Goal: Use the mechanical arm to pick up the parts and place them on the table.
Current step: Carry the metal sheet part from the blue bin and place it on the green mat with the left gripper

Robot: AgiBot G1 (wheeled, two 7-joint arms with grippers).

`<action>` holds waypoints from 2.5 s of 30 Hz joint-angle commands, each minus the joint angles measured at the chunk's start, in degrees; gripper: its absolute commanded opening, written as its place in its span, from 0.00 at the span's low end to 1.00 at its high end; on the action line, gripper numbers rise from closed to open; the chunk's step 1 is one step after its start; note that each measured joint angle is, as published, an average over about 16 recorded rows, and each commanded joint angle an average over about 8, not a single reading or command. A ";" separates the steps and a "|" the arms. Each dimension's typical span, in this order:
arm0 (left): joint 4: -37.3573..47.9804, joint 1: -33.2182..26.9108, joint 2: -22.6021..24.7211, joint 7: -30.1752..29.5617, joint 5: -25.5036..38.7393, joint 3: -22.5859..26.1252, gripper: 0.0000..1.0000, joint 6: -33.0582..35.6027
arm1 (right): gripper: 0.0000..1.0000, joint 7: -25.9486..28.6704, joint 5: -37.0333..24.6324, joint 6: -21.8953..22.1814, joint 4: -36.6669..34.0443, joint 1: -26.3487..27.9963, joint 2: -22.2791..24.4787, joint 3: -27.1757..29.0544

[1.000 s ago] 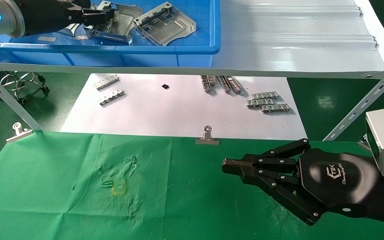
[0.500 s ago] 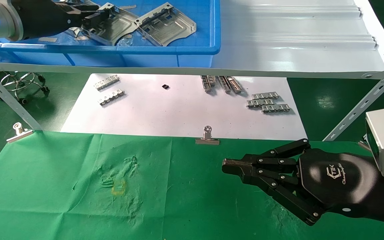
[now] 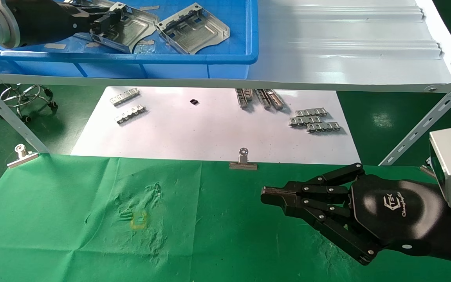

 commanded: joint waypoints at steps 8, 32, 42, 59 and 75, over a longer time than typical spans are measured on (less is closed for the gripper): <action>-0.48 -0.69 -0.73 0.39 -0.97 -0.67 0.00 1.11 | 0.00 0.00 0.00 0.00 0.00 0.00 0.00 0.00; -6.90 -1.70 -10.37 10.70 -9.05 -5.53 0.00 36.55 | 0.00 0.00 0.00 0.00 0.00 0.00 0.00 0.00; -15.55 2.66 -15.38 19.76 -10.79 -3.24 0.00 44.05 | 0.00 0.00 0.00 0.00 0.00 0.00 0.00 0.00; -36.18 19.81 -25.06 27.04 -18.74 14.50 0.00 43.11 | 0.00 0.00 0.00 0.00 0.00 0.00 0.00 0.00; -24.32 20.48 -18.62 40.02 -14.75 23.35 0.00 42.61 | 0.00 0.00 0.00 0.00 0.00 0.00 0.00 0.00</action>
